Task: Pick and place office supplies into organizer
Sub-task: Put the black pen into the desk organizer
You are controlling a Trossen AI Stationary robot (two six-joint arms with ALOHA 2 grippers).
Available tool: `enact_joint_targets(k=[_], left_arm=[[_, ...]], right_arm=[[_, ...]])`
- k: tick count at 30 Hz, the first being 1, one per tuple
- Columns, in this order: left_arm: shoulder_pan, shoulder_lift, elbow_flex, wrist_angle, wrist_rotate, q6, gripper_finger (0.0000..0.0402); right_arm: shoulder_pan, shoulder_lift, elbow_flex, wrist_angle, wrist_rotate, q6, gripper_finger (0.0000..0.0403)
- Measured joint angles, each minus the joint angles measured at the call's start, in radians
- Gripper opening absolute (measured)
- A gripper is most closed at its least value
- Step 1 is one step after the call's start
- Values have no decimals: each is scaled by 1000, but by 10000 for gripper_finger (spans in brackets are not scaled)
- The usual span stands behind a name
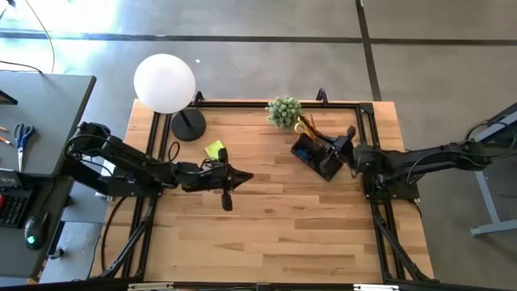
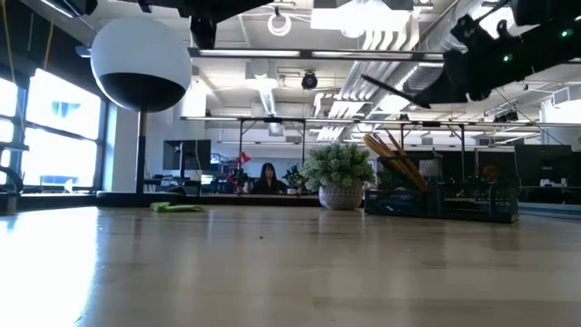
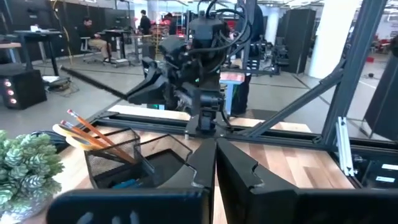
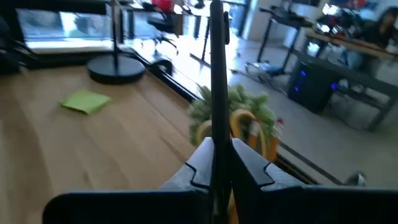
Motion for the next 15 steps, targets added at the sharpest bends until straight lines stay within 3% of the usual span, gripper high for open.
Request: enact_joint_targets(k=[4,15], left_arm=[[0,0,0,2,9,0,5],[0,0,0,-12,11,-7,5]], right_arm=[[-71,20,0,-72,-39,55,16],[-197,121,0,-69,-155,168,23]])
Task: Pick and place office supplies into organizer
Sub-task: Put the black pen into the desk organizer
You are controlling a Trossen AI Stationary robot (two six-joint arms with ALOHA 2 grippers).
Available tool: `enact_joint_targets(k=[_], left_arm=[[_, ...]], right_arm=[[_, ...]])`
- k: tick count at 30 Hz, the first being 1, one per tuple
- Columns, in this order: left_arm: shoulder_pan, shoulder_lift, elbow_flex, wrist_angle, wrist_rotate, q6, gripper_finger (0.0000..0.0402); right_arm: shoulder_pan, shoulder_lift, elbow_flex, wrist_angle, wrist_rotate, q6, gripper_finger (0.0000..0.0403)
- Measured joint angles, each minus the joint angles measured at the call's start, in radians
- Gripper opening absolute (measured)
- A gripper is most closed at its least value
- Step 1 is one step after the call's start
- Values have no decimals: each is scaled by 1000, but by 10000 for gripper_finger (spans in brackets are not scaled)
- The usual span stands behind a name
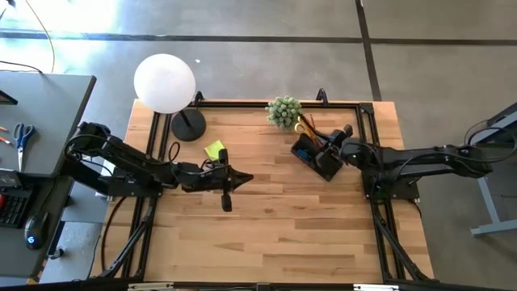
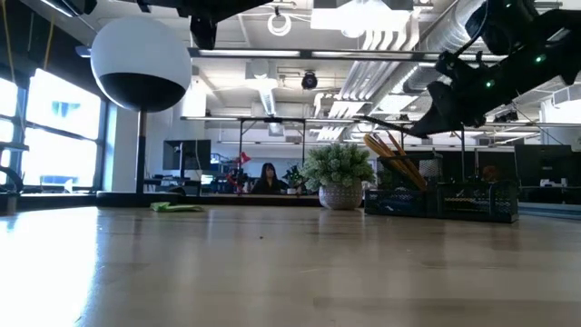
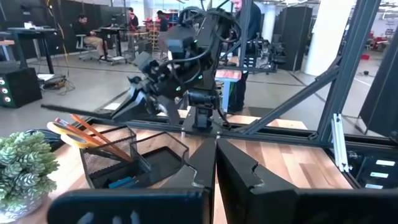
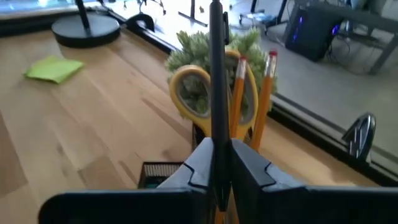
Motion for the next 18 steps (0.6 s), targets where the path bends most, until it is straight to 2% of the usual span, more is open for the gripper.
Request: enact_joint_targets(k=[18], left_arm=[[0,0,0,-2,0,-1,5]], right_arm=[[-82,146,1,49,-39,12,32]])
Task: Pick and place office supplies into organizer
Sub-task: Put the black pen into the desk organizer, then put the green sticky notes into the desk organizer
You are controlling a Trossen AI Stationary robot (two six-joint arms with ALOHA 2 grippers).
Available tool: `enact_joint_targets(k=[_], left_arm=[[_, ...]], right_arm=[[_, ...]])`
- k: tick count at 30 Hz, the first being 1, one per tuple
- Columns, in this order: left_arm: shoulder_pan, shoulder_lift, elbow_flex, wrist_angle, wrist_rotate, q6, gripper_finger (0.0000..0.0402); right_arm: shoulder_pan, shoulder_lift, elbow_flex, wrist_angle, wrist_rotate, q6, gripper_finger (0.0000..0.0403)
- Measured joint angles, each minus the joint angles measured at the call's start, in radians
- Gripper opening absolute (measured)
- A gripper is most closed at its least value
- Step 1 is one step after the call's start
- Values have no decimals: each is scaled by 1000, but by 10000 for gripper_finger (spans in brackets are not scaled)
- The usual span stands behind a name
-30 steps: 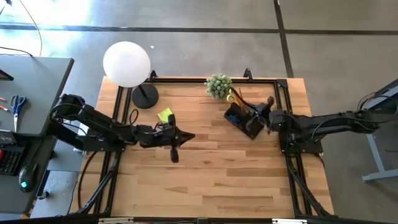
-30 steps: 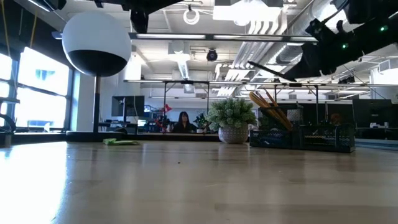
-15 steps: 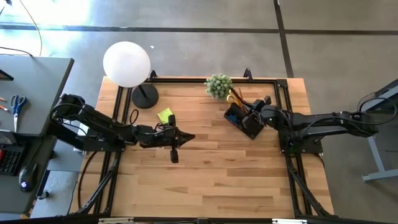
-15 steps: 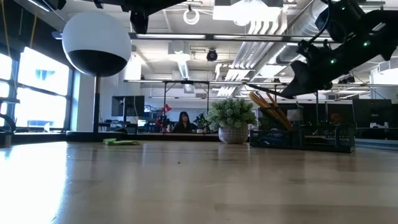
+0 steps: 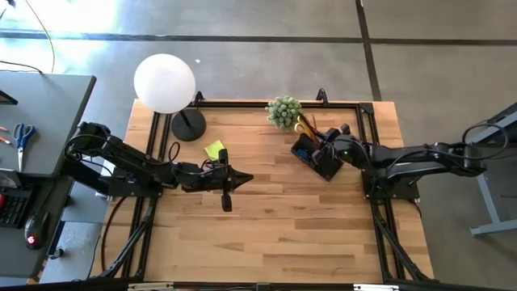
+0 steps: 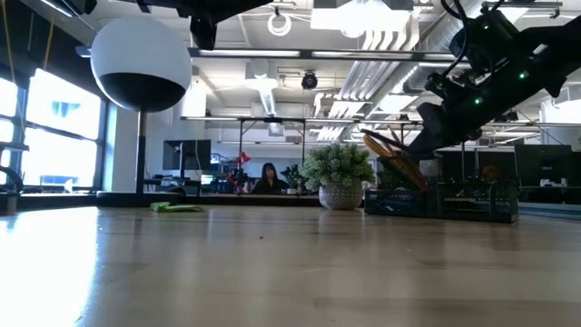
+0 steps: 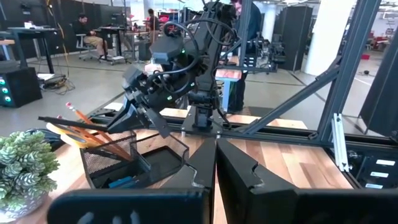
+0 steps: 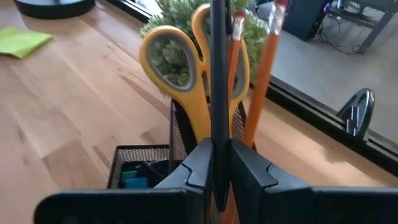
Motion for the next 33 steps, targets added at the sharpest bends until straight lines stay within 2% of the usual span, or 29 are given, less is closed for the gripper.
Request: enact_joint_targets(k=[9,18,26,29,33], left_arm=[[0,0,0,0,0,0,5],[0,0,0,-1,0,0,5],[0,0,0,-40,-9,0,5],[0,0,0,-89,-67,-3,5],[4,-26,0,-278,-251,-91,5]], right_arm=[[-28,48,2,3,-13,13,38],[-27,47,2,0,-16,12,89],[13,-42,0,-8,-48,4,114],[44,-106,0,-8,-62,-10,113],[102,-193,0,-5,-92,-27,113]])
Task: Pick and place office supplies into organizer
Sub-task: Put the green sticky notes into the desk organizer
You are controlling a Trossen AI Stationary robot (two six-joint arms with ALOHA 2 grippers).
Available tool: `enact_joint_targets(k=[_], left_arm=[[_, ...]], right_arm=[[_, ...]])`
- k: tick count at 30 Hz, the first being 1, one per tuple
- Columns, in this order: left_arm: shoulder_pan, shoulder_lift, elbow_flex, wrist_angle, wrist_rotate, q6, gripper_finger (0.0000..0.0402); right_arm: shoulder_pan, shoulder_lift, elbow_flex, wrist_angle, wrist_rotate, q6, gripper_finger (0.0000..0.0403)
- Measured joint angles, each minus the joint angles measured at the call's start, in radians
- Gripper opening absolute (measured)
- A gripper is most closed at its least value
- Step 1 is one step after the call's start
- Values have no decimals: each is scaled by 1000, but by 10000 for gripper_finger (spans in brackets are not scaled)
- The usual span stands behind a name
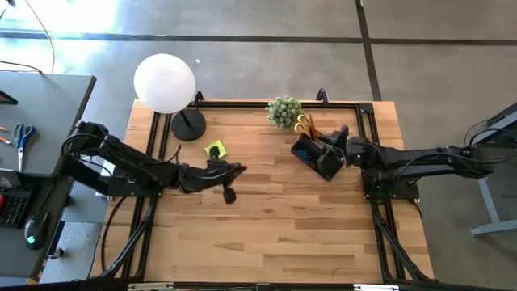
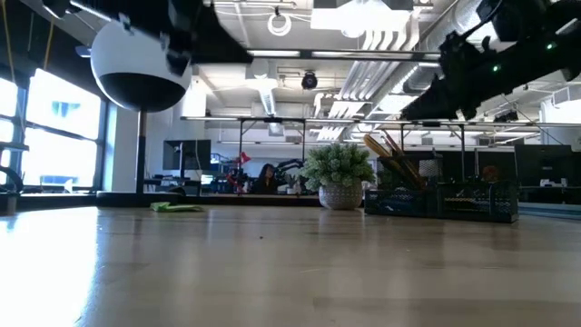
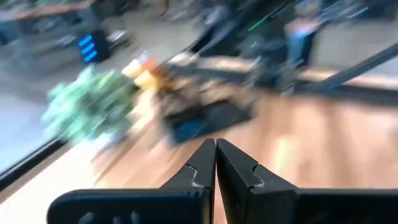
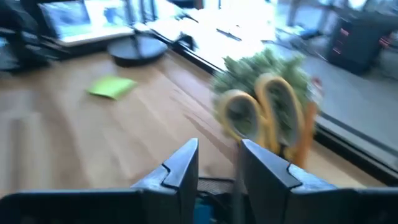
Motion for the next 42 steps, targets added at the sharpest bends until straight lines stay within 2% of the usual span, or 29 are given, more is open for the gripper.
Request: enact_joint_targets(k=[3,7,13,17,21,26,32,39,42], left_arm=[[41,-27,0,-177,-30,-115,9],[109,-42,0,-314,11,-218,44],[142,-42,0,-488,19,-255,122],[140,-41,0,-592,-14,-254,150],[141,-17,0,-656,-95,-267,152],[155,33,0,-678,-123,-255,139],[244,105,0,-699,-34,-255,132],[332,217,0,-678,66,-251,147],[352,245,0,-650,73,-249,155]], right_arm=[[45,-49,0,7,-23,-22,113],[96,-77,0,20,-23,-45,113],[145,-79,0,24,-19,-75,113],[162,-79,0,32,-5,-73,113],[191,-79,0,75,1,-45,113],[252,-78,0,98,43,-74,113],[295,-78,0,92,120,-86,113],[310,-78,0,90,121,-75,113],[314,-77,0,79,120,-75,113]])
